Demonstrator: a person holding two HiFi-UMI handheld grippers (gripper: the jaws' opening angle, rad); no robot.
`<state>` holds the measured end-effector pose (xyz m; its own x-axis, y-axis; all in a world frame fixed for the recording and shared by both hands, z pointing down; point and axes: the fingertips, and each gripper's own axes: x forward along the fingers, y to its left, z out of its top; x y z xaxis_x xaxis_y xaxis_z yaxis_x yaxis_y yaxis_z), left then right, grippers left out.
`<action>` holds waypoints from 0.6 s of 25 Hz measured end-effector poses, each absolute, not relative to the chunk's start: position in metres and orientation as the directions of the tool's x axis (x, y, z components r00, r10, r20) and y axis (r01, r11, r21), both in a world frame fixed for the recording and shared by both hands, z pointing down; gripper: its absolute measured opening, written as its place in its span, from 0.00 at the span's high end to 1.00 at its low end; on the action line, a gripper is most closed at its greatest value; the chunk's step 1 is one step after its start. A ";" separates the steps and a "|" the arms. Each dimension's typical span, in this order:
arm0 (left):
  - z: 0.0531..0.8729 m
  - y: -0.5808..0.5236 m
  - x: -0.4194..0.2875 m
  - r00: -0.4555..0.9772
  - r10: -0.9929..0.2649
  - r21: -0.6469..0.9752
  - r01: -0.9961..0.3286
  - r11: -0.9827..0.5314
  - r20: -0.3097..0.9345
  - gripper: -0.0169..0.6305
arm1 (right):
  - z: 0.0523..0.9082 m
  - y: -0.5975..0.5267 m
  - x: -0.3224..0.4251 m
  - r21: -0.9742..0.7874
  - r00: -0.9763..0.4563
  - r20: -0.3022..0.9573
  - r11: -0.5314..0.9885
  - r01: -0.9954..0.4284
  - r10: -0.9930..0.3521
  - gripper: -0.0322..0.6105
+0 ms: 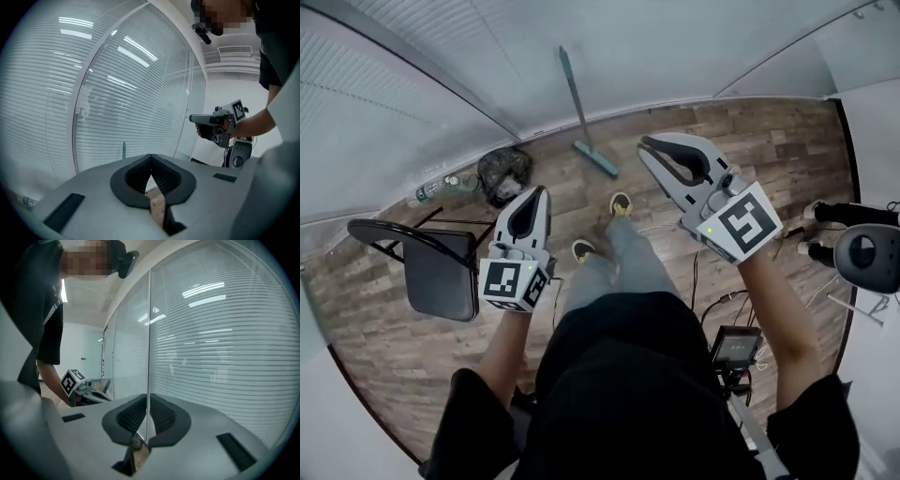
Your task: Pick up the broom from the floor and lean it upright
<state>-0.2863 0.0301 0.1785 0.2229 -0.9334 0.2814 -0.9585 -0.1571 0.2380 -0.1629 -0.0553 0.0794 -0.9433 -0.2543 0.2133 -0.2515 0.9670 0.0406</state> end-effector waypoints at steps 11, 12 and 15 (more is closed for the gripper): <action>0.078 0.080 -0.256 0.272 -0.952 0.207 -0.949 -0.240 0.143 0.94 | -0.009 0.017 -0.118 0.105 -0.894 0.146 0.905 -0.412 -0.424 0.92; 0.073 0.084 -0.253 0.274 -0.952 0.208 -0.948 -0.242 0.139 0.94 | -0.014 0.021 -0.115 0.102 -0.890 0.138 0.900 -0.424 -0.435 0.92; 0.060 0.095 -0.248 0.288 -0.948 0.202 -0.945 -0.258 0.134 0.94 | -0.028 0.028 -0.107 0.096 -0.879 0.107 0.884 -0.457 -0.465 0.92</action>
